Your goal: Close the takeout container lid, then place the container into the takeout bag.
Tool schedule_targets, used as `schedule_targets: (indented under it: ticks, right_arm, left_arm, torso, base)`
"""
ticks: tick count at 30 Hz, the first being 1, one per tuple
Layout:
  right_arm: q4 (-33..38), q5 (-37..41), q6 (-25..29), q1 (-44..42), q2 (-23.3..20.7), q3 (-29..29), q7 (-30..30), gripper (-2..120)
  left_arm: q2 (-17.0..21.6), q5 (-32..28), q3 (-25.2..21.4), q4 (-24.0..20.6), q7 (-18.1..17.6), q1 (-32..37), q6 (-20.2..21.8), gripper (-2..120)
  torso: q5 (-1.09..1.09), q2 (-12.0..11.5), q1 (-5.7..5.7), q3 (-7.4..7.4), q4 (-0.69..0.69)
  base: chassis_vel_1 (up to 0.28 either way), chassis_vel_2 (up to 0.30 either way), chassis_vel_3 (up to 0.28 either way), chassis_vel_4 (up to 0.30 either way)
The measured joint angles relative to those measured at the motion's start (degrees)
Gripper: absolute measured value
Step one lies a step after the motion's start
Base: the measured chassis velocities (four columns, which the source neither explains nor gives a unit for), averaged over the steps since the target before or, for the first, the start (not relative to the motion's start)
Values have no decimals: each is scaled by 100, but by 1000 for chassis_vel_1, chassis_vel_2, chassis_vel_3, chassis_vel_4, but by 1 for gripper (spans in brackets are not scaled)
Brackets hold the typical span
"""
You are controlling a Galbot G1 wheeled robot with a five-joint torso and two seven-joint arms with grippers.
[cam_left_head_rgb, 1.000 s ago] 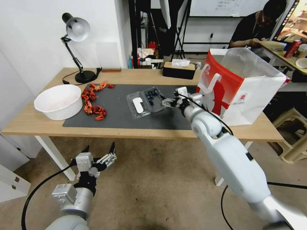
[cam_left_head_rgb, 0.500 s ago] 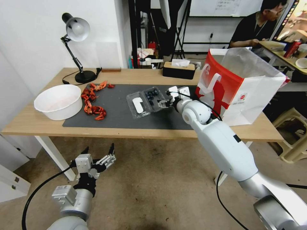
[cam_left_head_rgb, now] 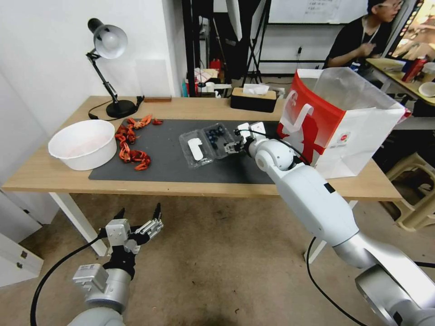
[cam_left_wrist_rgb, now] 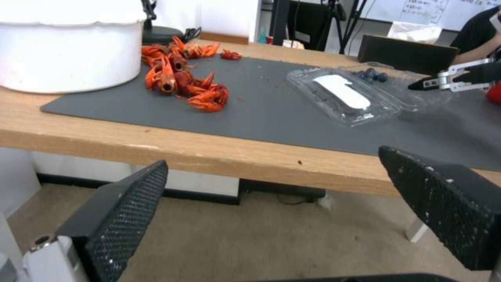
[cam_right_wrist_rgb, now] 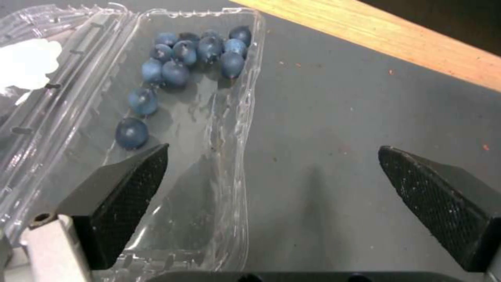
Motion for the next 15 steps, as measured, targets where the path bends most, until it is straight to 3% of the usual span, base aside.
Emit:
schedule_targets:
  ticks: [15]
  right_arm:
    - [-99, 397, 4, 55, -133, -131, 334, 100]
  left_arm:
    - [-15, 24, 18, 38, 0, 13, -86, 100]
  torso:
    - [0, 0, 0, 0, 0]
  base:
    - [0, 0, 0, 0]
